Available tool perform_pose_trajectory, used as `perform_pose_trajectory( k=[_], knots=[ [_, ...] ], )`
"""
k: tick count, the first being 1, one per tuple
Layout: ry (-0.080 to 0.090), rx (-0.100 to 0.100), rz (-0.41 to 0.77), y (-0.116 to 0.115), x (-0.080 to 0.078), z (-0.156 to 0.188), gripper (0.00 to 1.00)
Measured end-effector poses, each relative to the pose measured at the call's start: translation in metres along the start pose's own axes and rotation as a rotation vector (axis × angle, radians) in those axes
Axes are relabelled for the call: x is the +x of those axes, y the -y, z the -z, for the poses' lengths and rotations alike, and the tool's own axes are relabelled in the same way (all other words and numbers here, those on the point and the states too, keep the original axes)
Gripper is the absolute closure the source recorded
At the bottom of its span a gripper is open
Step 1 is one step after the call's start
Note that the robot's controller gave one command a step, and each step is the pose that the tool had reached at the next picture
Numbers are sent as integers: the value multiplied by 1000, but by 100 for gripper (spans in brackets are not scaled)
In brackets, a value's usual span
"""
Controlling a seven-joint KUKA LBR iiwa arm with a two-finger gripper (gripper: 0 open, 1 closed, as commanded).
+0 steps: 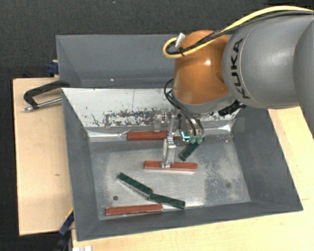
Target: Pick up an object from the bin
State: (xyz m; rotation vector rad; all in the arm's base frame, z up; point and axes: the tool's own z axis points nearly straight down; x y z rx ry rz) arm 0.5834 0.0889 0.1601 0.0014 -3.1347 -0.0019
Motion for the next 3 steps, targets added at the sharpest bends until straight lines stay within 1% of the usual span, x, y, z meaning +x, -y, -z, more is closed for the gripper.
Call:
perform_pose_trajectory(
  k=[1,2,3],
  knots=[
    [8,-1,-1,0,-2,4,0],
    [12,0,54,54,12,-73,0],
    [8,0,44,62,15,-71,0]
  ],
)
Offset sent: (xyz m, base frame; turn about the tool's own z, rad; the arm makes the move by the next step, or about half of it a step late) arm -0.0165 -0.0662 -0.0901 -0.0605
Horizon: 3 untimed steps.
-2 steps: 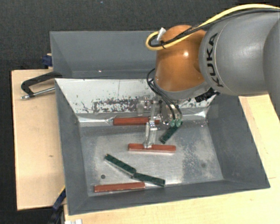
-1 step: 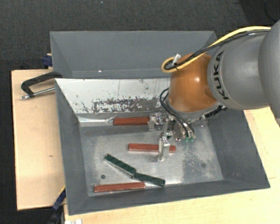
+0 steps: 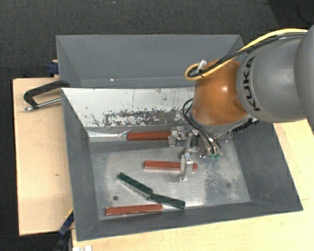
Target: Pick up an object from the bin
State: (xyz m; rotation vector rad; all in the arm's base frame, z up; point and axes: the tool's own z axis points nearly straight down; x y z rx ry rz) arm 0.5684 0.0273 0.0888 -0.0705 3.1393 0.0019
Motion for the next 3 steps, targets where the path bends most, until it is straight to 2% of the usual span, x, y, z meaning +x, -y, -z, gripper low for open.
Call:
perform_pose_trajectory(
  k=[1,2,3],
  knots=[
    [3,0,54,-17,0,12,0],
    [-3,0,22,-21,9,-19,0],
    [3,0,-53,-10,3,-18,100]
  ],
)
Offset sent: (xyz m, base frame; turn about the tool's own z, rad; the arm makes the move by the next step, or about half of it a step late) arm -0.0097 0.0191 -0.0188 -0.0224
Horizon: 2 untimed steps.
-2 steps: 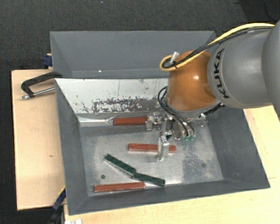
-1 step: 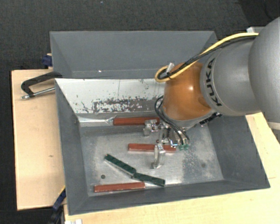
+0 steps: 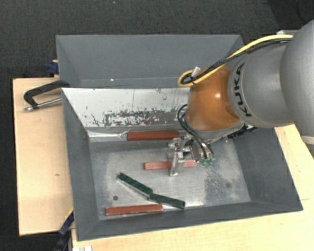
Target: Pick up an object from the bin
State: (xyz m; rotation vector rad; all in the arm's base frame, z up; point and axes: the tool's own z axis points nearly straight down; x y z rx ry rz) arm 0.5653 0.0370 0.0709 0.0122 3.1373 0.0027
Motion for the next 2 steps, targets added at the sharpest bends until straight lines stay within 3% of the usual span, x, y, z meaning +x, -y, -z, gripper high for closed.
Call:
perform_pose_trajectory(
  k=[2],
  knots=[
    [-5,0,0,0,2,4,100]
  ],
)
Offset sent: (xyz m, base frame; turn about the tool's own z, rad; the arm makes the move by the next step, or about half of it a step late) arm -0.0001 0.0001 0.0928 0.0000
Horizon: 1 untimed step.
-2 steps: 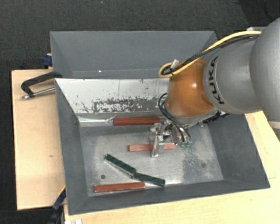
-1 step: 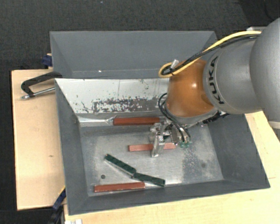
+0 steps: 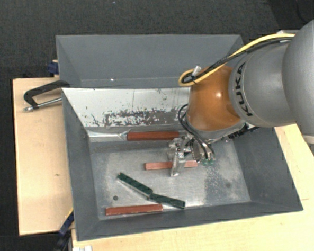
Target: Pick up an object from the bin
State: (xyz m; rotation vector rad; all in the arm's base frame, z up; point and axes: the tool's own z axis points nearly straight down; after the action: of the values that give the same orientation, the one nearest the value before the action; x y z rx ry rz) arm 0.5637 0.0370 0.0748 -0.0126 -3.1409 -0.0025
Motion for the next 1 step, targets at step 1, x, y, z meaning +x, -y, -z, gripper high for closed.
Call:
perform_pose_trajectory(
  k=[1],
  knots=[
    [-3,0,0,0,1,21,100]
  ],
)
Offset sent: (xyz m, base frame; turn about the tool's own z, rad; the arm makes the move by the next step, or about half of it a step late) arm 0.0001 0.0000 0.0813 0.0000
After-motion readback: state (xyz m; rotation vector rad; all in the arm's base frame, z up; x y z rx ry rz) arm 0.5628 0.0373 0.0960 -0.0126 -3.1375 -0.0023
